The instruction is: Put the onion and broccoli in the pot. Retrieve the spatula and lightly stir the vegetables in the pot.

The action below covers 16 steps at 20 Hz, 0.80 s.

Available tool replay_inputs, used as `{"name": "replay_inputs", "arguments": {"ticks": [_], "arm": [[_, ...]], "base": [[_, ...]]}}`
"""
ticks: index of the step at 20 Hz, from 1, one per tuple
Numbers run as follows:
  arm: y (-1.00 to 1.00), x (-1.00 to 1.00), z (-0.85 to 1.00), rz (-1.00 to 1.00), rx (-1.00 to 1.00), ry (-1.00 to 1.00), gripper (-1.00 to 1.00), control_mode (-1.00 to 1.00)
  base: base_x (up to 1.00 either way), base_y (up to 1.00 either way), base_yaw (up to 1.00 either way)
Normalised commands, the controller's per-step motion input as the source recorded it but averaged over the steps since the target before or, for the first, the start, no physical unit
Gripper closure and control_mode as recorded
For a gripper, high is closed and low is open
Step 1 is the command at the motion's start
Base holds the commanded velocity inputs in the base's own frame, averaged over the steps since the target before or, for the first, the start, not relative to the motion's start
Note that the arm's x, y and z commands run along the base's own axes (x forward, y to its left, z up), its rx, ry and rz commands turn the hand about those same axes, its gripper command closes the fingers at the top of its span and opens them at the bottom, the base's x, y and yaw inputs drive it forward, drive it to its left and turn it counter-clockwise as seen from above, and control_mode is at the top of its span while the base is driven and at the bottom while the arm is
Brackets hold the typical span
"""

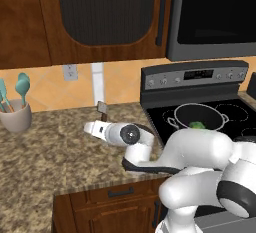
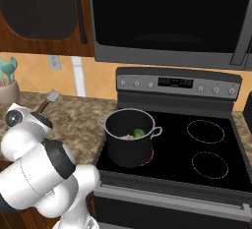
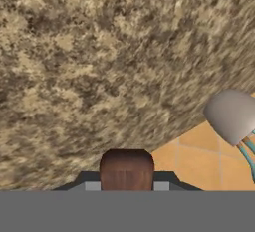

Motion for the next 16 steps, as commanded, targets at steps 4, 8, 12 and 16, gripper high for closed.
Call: {"name": "replay_inputs", "arguments": {"ticks": [4, 8, 12, 16], "arm": [[0.62, -0.24, 1.00, 0.00, 0.13, 0.01, 1.00, -1.00], [0.71, -0.37, 1.00, -0.06, 0.14, 0.08, 1.00, -1.00], [0.66, -0.29, 1.00, -0.14, 0.24, 0.17, 1.00, -1.00], [0.44, -0.44, 0.96, -0.16, 0.32, 0.20, 1.00, -1.00]], "base": [[0.00, 0.00, 0.00], [0.00, 0.00, 0.00], [0.00, 0.00, 0.00], [0.00, 0.00, 0.00]]}}
